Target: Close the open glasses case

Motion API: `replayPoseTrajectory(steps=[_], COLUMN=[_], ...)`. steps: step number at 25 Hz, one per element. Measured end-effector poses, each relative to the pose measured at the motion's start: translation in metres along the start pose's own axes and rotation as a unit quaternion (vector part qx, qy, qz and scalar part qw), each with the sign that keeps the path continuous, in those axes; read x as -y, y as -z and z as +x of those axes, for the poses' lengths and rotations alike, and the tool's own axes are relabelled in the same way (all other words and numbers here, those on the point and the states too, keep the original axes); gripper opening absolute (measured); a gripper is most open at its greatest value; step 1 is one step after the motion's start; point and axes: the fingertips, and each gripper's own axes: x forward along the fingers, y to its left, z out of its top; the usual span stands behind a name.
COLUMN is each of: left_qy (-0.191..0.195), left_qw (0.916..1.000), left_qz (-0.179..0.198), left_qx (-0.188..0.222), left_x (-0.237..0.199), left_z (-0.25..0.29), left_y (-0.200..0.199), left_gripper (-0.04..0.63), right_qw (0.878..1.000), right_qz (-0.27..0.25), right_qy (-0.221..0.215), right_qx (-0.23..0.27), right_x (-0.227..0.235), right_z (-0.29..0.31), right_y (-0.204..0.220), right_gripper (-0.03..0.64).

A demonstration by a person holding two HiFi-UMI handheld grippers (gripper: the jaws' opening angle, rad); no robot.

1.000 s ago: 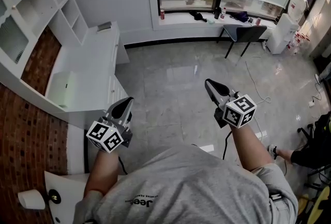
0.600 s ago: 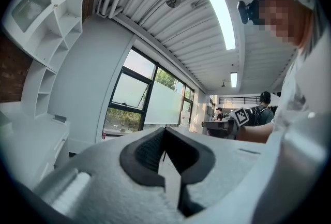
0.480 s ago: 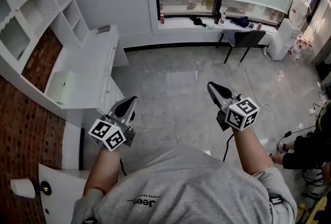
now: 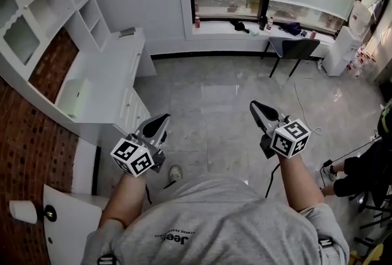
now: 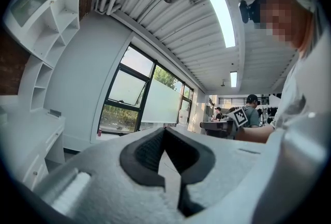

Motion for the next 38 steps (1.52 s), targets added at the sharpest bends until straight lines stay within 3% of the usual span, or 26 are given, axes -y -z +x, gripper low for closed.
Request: replayPoseTrajectory(steps=[7, 11, 29, 38], left_qy=[0.011, 0.023, 0.051, 0.028], left_qw=[0.9999, 0.9996, 0.9986, 0.9995], left_qz=[-0.01, -0.014, 0.01, 0.0], left_qx=[0.001, 0.004, -0.013, -0.013], left_x=[-0.031, -0.07, -0.391, -0.488], left_z=[0.016, 0.028, 0.096, 0.122], left_y=[0.0, -0.001, -0.08, -0.096], left_gripper=[-0.002, -0.002, -0.002, -0.002], right_qw=[1.0, 1.0, 1.0, 1.0], right_qz=[0.0, -0.001, 0.0, 0.002], right_qy=[0.003, 0.011, 0.021, 0.014], right_qx=[-0.009, -0.014, 0.007, -0.007], right_x=[0.009, 0.018, 0.055, 0.084], right_z=[0.033, 0.073, 0.411, 0.507], right_y=[0.0, 0.001, -0.056, -0.065], right_gripper=[0.011, 0.011, 0.011, 0.011])
